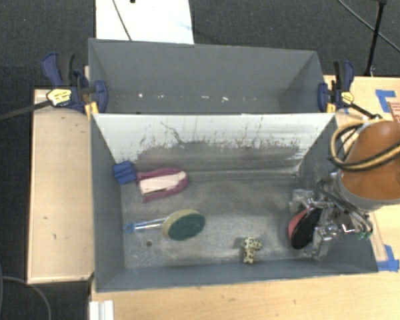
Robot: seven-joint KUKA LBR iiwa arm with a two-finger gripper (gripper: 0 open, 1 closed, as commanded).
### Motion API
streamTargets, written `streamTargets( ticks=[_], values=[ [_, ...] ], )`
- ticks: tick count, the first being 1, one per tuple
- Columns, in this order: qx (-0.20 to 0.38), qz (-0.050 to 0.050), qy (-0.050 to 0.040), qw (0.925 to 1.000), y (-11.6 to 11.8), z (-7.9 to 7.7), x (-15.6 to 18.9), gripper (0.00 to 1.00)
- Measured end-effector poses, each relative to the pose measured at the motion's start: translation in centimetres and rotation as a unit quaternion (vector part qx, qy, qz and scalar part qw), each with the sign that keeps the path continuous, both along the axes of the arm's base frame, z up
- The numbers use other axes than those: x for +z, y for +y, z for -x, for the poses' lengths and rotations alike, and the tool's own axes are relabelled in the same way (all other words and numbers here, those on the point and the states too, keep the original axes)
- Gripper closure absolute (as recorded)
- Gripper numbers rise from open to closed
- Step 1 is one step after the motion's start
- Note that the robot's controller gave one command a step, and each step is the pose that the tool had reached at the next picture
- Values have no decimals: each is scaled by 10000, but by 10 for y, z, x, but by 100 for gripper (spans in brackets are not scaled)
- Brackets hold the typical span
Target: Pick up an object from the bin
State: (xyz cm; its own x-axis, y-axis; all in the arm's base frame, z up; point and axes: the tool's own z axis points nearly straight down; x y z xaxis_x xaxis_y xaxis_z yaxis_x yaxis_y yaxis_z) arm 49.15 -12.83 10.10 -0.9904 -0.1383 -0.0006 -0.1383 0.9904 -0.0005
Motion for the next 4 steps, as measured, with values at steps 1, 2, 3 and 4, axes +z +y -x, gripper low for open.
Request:
streamTargets(
  ticks=[1,2,3,4],
  values=[
    [175,-49,13,9998,-16,12,0,0],
    [1100,-42,-97,9939,-8,8,-27,0],
    [1112,-46,-122,9937,-7,6,-26,0],
    [1117,-50,-111,9937,-6,7,-26,100]
  ],
)
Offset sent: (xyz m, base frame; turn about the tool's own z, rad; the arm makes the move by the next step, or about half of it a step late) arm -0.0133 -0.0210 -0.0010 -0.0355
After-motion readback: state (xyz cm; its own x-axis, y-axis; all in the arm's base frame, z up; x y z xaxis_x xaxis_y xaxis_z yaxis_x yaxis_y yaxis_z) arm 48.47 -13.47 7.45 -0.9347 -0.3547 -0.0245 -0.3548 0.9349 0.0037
